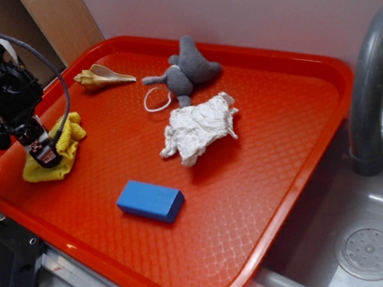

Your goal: Grab the yellow cloth.

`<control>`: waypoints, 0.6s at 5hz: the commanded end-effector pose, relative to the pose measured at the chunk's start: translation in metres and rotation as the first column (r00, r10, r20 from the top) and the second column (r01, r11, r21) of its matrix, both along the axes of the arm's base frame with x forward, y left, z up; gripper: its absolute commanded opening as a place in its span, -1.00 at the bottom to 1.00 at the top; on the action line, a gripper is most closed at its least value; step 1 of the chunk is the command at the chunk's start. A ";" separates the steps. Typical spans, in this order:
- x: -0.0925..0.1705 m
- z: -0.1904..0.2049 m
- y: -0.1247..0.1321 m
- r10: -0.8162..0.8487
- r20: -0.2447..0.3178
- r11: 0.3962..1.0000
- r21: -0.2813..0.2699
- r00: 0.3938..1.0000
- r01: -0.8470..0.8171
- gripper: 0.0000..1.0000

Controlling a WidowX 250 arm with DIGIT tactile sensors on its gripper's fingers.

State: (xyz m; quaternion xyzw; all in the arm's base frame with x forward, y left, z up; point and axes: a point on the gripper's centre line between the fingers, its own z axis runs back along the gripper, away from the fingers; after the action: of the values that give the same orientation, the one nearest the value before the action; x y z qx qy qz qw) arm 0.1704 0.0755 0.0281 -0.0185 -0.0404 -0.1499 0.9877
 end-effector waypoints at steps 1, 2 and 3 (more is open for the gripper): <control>-0.007 0.013 -0.006 0.005 0.042 1.000 0.028 0.999 -0.006 -1.00; -0.013 0.061 -0.039 0.135 0.141 0.986 0.083 0.981 -0.148 -1.00; -0.014 0.113 -0.069 0.282 0.233 0.958 -0.011 0.930 -0.288 -1.00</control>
State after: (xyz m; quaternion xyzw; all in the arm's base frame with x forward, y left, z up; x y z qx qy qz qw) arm 0.1574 0.0126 0.1363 0.0151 -0.1407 0.0020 0.9899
